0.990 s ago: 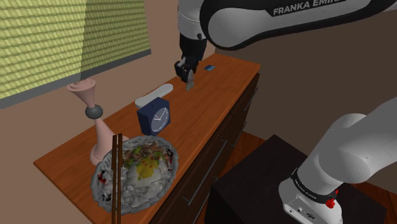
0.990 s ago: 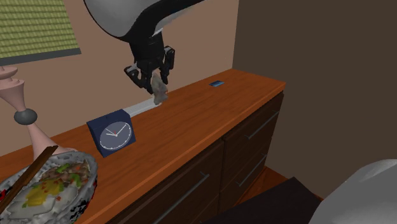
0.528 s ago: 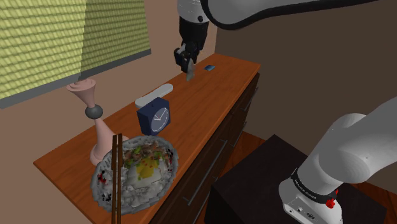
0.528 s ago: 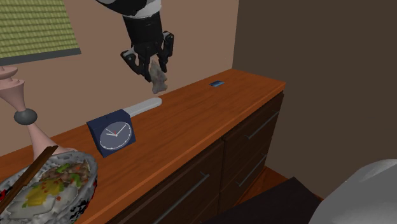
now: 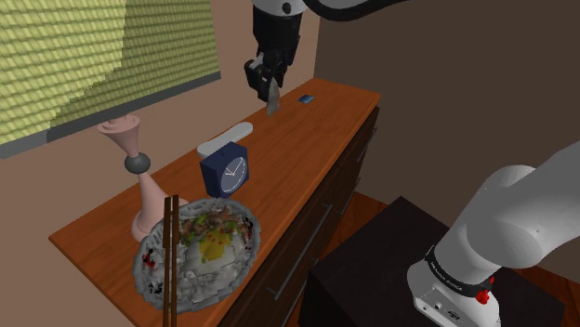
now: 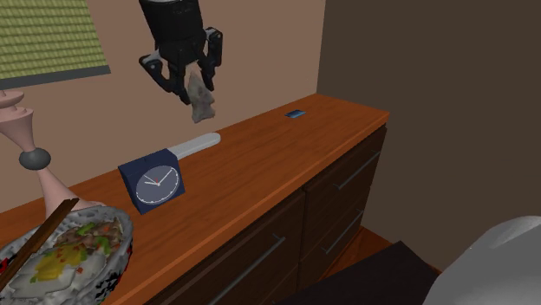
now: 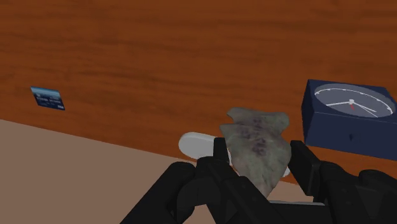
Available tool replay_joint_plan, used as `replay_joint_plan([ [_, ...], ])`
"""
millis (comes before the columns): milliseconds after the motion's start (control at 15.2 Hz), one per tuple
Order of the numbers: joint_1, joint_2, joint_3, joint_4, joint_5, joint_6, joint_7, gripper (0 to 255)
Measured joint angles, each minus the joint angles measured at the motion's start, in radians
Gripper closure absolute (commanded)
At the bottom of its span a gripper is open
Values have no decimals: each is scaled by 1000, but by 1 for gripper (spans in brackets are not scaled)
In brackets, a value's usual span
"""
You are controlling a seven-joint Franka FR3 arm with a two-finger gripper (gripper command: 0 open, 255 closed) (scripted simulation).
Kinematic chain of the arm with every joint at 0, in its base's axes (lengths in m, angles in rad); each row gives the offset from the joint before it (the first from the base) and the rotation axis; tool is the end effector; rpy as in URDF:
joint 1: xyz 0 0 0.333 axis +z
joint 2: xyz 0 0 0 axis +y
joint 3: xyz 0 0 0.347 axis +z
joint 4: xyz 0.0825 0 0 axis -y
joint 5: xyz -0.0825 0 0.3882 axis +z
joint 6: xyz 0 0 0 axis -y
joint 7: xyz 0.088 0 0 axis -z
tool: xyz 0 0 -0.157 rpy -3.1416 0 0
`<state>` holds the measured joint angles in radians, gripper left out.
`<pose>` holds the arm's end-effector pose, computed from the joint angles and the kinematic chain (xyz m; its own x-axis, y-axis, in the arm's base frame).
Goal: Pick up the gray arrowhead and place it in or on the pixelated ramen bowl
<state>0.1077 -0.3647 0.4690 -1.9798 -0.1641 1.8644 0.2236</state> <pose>0.3961 0.2707 0.6055 0.8838 0.3869 0.2630 0.3182 -0.9093 0.2681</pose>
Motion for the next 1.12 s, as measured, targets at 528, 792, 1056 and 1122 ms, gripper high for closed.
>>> replay_joint_plan([
  [528, 41, 60, 163, 111, -18, -100, 194, 255],
  [792, 56, 135, 266, 205, -57, -164, 311, 255],
  [1056, 80, 239, 378, 314, -124, -238, 442, 255],
  [1122, 90, 273, 406, 344, -149, -258, 477, 255],
])
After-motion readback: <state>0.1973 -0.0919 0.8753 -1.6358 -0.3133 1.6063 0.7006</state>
